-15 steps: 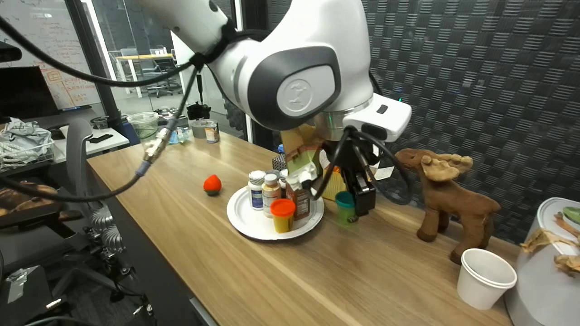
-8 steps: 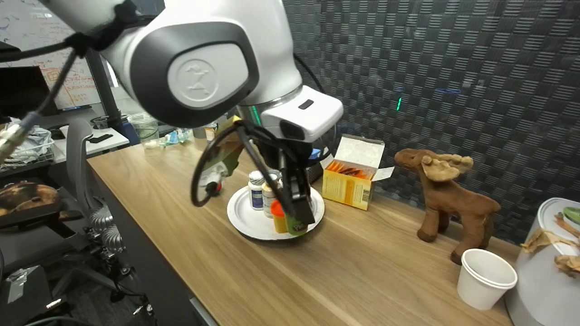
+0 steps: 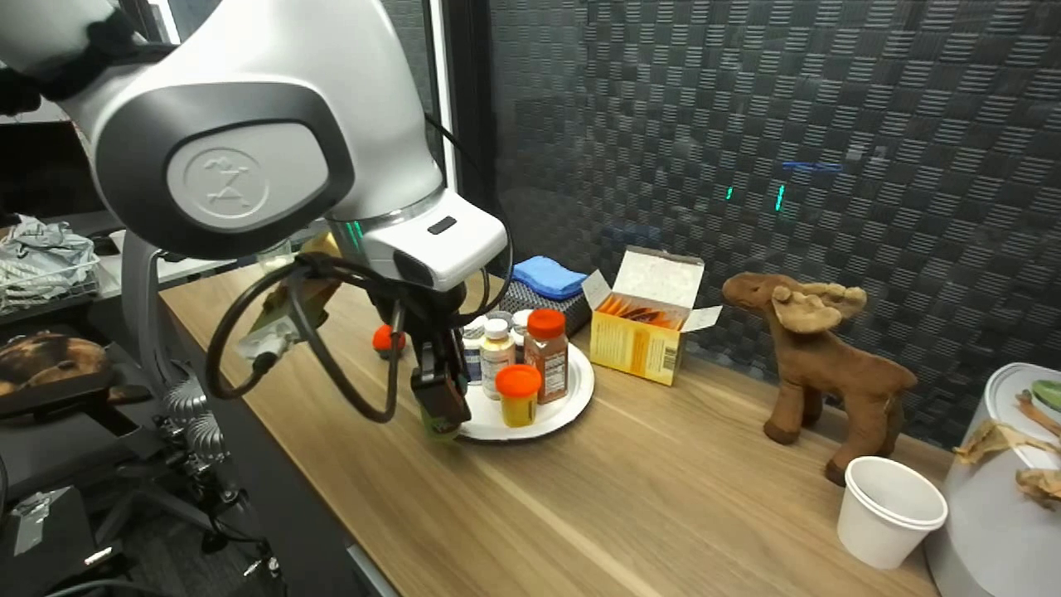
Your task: Put all the bottles and the orange plushie surrounding the white plate, on the white plate
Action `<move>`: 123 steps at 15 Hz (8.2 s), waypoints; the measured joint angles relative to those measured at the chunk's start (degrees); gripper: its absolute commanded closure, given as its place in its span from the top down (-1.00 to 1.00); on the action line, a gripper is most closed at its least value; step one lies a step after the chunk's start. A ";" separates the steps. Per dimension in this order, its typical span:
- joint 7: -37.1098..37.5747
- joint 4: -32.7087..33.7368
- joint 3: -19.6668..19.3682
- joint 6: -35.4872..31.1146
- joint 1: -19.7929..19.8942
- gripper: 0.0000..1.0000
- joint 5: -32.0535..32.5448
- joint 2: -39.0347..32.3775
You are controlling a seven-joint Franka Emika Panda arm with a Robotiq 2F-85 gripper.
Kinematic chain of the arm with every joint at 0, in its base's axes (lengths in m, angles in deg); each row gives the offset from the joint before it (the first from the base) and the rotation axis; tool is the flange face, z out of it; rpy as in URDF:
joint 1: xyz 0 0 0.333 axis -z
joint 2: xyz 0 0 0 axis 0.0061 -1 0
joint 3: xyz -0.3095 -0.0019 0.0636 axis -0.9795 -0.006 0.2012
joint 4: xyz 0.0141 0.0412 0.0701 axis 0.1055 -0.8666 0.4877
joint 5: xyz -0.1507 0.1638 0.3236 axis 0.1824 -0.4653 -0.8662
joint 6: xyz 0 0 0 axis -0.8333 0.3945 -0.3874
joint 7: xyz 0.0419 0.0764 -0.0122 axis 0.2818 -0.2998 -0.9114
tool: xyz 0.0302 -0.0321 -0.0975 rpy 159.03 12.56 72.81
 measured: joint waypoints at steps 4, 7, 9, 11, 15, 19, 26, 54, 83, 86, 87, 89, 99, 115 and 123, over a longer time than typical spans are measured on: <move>-2.47 0.35 2.97 -0.08 -0.02 -0.49 -1.98 -0.73; -4.01 1.11 3.35 -1.03 -0.02 -0.49 -2.63 -1.71; -6.18 1.91 3.49 -1.63 -0.01 -0.49 -5.10 -2.65; -8.44 2.87 3.84 -2.57 -0.01 -0.49 -7.92 -3.76; -11.72 5.40 4.42 -4.01 0.03 -0.49 -12.04 -6.36; -12.99 7.22 4.23 -5.20 0.76 -0.49 -12.12 -9.81; -15.52 6.11 3.91 -10.31 0.76 0.94 -11.74 -11.13; 7.01 14.49 16.02 15.99 -10.27 1.00 -0.21 -11.02; -12.21 16.63 11.25 9.83 -9.09 0.14 -4.65 -15.02; -14.01 17.07 11.85 10.08 -8.72 -0.33 -6.27 -15.47; -14.36 17.21 11.99 10.09 -8.69 -0.48 -6.48 -15.68; -14.70 17.47 12.13 10.14 -8.68 -0.48 -6.54 -15.87; -13.59 17.46 11.28 8.83 -8.67 -0.48 -6.54 -14.85; -1.88 9.20 7.21 8.51 -4.83 -0.48 -3.86 -5.84; 0.63 11.12 5.49 8.56 -3.76 -0.48 -2.38 -8.74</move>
